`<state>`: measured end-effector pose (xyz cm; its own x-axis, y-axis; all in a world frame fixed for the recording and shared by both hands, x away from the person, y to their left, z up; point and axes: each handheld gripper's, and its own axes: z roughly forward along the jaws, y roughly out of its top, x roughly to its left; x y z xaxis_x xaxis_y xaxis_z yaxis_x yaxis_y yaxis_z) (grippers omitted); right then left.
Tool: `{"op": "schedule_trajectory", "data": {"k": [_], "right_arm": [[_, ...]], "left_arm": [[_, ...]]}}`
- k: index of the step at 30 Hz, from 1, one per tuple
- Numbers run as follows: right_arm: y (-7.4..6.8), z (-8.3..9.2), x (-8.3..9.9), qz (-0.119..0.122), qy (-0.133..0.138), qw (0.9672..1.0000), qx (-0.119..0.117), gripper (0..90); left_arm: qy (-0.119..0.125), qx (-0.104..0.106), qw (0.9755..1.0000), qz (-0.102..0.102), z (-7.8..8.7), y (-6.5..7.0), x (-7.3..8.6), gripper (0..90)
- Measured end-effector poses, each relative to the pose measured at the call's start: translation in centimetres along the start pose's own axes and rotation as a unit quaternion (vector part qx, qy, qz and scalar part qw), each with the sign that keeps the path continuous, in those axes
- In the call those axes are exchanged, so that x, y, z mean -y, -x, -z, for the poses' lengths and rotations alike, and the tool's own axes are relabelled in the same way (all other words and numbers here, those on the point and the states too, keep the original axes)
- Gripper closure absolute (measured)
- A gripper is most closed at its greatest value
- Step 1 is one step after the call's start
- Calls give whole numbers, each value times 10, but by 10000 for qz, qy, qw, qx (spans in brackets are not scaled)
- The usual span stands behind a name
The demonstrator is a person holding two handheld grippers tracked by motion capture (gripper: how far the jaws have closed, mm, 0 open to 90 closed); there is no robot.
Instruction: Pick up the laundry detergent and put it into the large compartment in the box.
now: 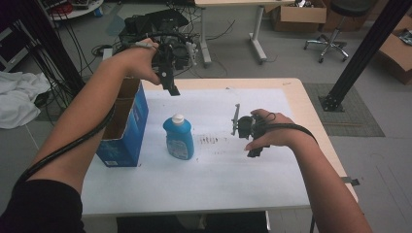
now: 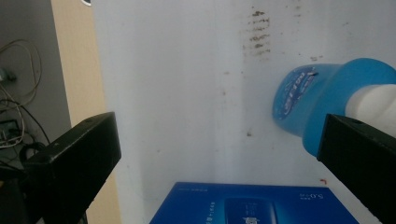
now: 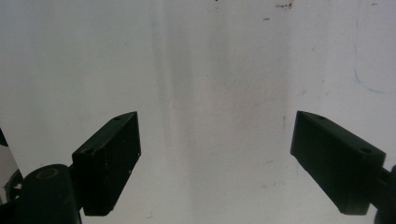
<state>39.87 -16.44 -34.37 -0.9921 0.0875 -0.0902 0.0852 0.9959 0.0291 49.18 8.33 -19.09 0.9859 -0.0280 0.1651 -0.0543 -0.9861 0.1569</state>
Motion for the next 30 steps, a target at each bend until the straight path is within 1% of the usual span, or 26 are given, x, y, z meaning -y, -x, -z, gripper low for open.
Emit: {"op": "schedule_trajectory", "data": {"k": [2, 5, 6, 7, 12, 13, 14, 17, 18, 21, 22, 24, 25, 26, 27, 29, 30], "right_arm": [[0, 1, 0, -6, 10, 10000, 12, 162], [-1, 1, 0, -7, 0, 10000, 18, 162], [-1, 1, 0, -7, 0, 10000, 18, 162], [-1, 2, 1, -11, 1, 10000, 28, 162], [-2, 2, 0, -1, -3, 10000, 36, 162], [-2, 2, 0, -1, -3, 10000, 36, 162], [-3, 2, 0, 1, -2, 10000, 45, 162], [-4, 2, -1, 7, -6, 10000, 46, 162], [-4, 2, -2, 18, -14, 10000, 45, 162], [-5, 2, -2, 32, -17, 10000, 47, 162], [-6, 2, -3, 43, -9, 10000, 61, 162], [-7, 3, -3, 45, -18, 10000, 59, 162], [-8, 3, -4, 53, -26, 10000, 64, 162], [-8, 3, -4, 53, -26, 10000, 64, 162], [-8, 4, -4, 46, -19, 10000, 70, 162], [-9, 4, -4, 51, -15, 9999, 89, 162], [-9, 4, -4, 47, -18, 9999, 88, 162]], "left_arm": [[3, -16, 10000, -35, 3, 3, 1, 1], [41, 12, 9999, -108, 8, 9, 3, 1], [41, 12, 9999, -108, 8, 9, 3, 1], [51, 28, 9999, -104, 9, 13, 3, 1], [43, 49, 9997, -247, 10, 23, 2, 1], [43, 49, 9997, -247, 10, 23, 2, 1], [21, 87, 9997, -243, 11, 27, 2, 1], [6, 119, 9995, -299, 13, 33, 3, 1], [8, 127, 9995, -285, 13, 35, 4, 1], [0, 140, 9994, -326, 13, 39, 5, 1], [6, 168, 9990, -407, 12, 43, 6, 1], [-4, 185, 9989, -434, 12, 45, 6, 1], [-16, 231, 9987, -464, 11, 50, 7, 1], [-16, 231, 9987, -464, 11, 50, 7, 1], [-12, 260, 9983, -529, 10, 53, 7, 1], [-9, 282, 9981, -544, 9, 54, 7, 1], [3, 310, 9978, -587, 8, 56, 7, 1]]}}
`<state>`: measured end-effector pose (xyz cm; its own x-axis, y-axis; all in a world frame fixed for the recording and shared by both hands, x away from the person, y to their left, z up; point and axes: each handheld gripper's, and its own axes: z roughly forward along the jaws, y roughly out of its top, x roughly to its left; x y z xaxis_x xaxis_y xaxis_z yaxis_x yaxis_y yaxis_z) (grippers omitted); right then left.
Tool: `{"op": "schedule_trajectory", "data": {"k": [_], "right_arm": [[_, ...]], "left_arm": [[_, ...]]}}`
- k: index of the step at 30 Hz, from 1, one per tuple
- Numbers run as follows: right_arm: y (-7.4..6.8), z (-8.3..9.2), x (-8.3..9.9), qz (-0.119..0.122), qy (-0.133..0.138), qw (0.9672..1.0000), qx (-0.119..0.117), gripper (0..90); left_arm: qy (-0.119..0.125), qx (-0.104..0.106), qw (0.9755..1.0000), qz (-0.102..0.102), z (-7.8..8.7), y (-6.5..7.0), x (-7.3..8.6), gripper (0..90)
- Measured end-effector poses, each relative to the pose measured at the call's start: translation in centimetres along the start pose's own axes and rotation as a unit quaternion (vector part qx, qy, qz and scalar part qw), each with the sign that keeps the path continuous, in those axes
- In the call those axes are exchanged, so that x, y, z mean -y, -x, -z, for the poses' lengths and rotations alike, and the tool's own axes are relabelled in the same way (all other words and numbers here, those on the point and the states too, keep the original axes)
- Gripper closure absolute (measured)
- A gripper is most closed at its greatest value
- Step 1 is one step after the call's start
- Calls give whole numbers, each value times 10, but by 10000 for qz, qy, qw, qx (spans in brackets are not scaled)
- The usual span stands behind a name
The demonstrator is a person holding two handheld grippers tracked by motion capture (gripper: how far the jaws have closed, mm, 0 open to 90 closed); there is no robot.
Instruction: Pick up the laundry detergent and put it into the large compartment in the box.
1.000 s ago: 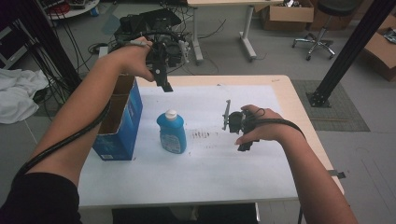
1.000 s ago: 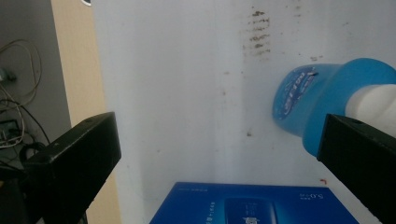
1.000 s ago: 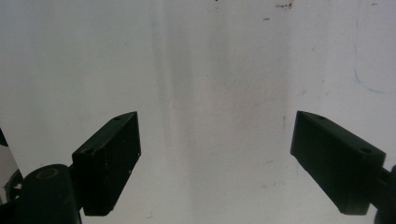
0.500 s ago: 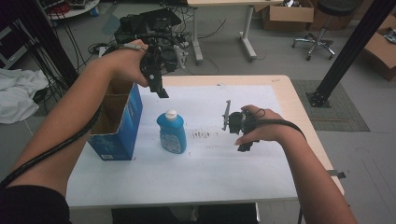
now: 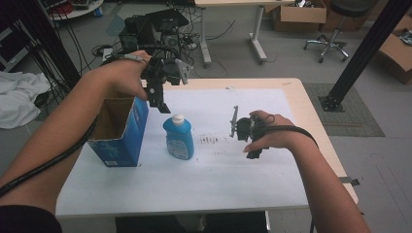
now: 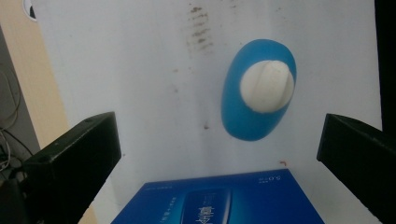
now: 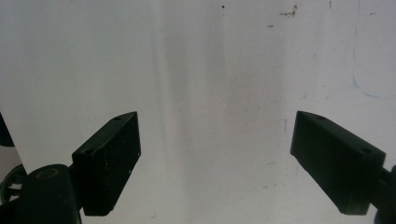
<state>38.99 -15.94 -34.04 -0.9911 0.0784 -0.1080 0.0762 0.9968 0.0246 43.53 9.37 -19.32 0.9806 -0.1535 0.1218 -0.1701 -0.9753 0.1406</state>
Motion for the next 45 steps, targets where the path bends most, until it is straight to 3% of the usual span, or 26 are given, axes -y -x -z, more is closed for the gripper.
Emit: {"op": "schedule_trajectory", "data": {"k": [12, 31, 45], "right_arm": [[-3, -1, 0, -1, -37, 10000, 1, 162], [-6, -7, 0, -19, -67, 10000, -14, 162], [-6, -9, -1, -24, -59, 10000, -17, 162]], "left_arm": [[-29, 178, 9994, -310, -17, 12, -3, 1], [-69, 387, 9982, -445, -48, 20, 0, 1], [-108, 401, 9977, -541, -69, 21, -4, 1]]}}
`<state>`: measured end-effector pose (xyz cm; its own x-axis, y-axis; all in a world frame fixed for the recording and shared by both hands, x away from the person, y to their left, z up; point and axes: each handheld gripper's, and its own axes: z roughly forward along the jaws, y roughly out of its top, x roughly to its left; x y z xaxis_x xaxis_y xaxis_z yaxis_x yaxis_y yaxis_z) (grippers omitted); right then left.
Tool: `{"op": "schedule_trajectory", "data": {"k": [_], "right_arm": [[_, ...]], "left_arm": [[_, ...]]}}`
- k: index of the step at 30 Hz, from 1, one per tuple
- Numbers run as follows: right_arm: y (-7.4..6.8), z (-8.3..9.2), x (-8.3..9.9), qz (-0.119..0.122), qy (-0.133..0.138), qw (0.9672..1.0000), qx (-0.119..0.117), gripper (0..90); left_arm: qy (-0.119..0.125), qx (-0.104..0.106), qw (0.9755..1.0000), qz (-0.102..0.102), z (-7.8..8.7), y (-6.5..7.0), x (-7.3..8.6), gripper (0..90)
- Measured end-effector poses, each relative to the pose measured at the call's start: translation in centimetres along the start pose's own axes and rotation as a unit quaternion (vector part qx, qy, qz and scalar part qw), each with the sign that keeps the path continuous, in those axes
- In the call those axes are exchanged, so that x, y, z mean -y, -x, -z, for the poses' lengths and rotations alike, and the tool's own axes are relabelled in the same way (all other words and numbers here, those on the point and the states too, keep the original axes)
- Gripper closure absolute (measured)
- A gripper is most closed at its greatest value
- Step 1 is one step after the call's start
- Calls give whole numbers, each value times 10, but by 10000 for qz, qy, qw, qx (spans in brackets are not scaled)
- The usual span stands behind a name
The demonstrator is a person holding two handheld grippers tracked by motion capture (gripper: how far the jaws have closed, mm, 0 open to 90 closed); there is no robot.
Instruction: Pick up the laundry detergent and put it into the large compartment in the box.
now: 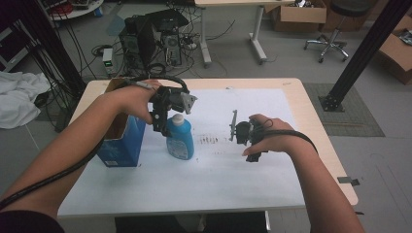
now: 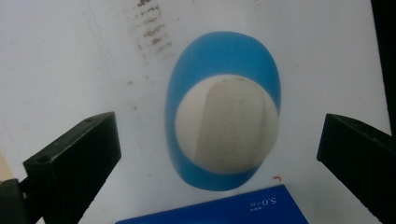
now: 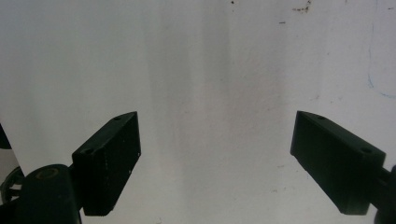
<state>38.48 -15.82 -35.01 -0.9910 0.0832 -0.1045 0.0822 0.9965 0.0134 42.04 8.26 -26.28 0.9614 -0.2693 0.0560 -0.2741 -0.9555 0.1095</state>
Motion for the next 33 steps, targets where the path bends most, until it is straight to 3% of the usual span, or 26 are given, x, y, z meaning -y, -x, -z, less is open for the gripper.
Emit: {"op": "schedule_trajectory", "data": {"k": [8, 16, 33], "right_arm": [[-1, -1, 0, 11, -15, 10000, 2, 162], [-1, -1, -1, 12, -18, 10000, 18, 162], [-1, -4, -2, 9, -44, 10000, 16, 162]], "left_arm": [[-45, 35, 10000, -39, -9, 0, -5, 1], [-250, 21, 9996, -128, -21, 1, -5, 1], [-227, -27, 9992, -339, -33, 1, -5, 5]]}}
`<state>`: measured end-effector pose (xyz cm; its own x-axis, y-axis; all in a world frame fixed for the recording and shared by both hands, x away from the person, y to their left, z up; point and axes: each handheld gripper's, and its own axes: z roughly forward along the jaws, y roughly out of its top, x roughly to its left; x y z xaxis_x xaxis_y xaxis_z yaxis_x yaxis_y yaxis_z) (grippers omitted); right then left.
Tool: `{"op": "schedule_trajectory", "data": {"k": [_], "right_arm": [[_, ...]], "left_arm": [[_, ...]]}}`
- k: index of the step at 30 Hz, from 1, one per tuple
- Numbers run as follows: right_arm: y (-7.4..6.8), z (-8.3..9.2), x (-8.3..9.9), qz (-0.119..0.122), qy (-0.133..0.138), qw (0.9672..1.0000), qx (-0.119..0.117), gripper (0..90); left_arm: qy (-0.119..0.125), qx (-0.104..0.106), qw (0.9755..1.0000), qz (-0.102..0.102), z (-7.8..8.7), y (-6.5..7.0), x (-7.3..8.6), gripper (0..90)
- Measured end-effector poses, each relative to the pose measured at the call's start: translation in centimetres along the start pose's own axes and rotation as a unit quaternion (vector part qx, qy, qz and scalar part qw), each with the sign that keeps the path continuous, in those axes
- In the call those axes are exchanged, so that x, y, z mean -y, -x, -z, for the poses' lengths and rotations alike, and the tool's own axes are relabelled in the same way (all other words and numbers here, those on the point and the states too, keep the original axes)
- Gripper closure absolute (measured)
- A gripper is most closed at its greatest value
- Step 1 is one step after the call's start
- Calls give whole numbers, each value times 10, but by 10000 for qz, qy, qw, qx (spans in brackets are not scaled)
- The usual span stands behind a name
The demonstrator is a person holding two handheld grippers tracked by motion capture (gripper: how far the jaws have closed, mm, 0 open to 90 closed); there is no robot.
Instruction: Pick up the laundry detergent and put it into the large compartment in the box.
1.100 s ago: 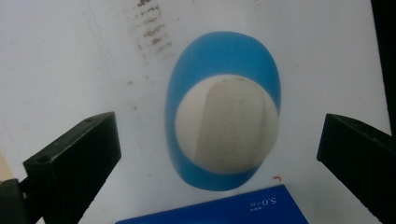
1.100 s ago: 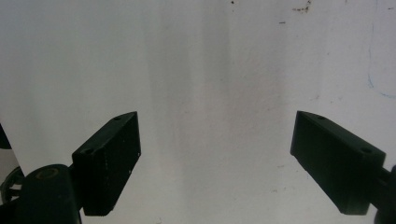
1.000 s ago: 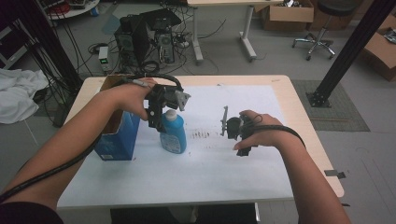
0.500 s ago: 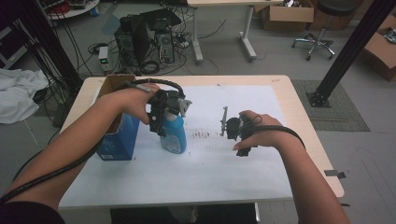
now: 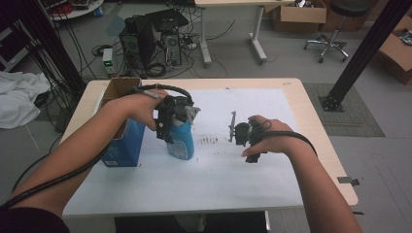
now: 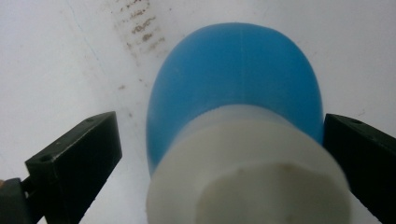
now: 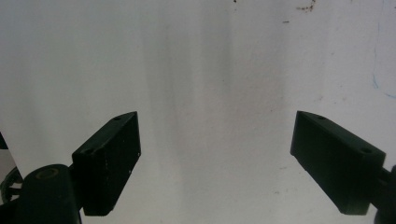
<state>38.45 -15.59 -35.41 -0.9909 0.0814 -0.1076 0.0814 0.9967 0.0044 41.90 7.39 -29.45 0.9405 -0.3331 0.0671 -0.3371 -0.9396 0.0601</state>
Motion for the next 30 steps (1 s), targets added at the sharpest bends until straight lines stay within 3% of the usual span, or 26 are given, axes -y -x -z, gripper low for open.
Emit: {"op": "schedule_trajectory", "data": {"k": [15, 30], "right_arm": [[1, -4, -1, -14, -34, 10000, -8, 162], [2, -6, -1, -16, -68, 10000, -11, 162]], "left_arm": [[-26, -45, 10000, -67, -6, -1, -1, 50], [-59, -36, 9999, -156, -5, -1, -1, 151]]}}
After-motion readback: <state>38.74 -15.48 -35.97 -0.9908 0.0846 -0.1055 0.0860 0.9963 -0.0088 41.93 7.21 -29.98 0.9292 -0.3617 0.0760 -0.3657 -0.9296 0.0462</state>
